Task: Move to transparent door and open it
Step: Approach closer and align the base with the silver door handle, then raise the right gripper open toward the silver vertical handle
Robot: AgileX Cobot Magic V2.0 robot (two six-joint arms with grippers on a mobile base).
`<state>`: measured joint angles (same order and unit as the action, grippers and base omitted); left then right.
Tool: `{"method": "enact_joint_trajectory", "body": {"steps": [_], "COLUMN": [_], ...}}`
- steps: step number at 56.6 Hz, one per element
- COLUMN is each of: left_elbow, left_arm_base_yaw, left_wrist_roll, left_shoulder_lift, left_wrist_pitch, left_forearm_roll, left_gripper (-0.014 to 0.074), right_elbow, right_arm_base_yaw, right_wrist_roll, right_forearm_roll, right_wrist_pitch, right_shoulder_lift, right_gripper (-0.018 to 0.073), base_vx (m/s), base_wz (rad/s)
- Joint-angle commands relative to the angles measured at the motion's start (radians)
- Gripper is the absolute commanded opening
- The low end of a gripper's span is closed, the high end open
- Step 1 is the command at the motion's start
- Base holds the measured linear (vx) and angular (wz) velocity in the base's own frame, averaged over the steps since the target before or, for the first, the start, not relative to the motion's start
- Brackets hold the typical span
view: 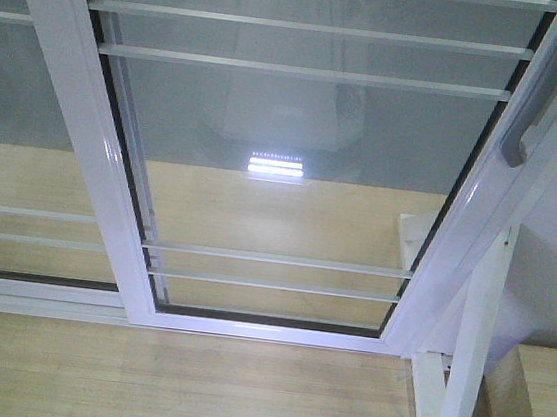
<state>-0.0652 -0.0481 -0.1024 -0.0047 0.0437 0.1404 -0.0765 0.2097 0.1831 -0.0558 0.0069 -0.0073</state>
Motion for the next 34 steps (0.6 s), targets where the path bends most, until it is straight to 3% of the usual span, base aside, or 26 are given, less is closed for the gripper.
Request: {"method": "enact_joint_trajectory", "body": {"steps": [1,22,34], "left_elbow": [-0.106,-0.556,-0.710], "left_arm_base_yaw": [-0.003,-0.003,-0.003], "left_wrist_roll": [0.009,-0.005,0.007], "left_shoulder_lift": [0.049,0.543,0.773], "left_wrist_pitch": [0.078,0.092,0.093], "left_forearm_roll": [0.000,-0.005,-0.004], "left_gripper": [0.0003,0.0003,0.0003], "right_elbow": [-0.128,-0.615,-0.735], "right_arm_base_yaw": [-0.003,-0.003,-0.003], "right_wrist_roll": [0.050,0.074,0.073], "right_forearm_roll": [0.010,0.011,0.006], "right_wrist_pitch": [-0.012,0.104,0.107], "right_shoulder_lift": [0.048,0.508,0.717], "right_gripper": [-0.0004,-0.0004,-0.0004], "base_vx": [0.00,0.00,0.00], "base_wz": [0.00,0.00,0.00]}}
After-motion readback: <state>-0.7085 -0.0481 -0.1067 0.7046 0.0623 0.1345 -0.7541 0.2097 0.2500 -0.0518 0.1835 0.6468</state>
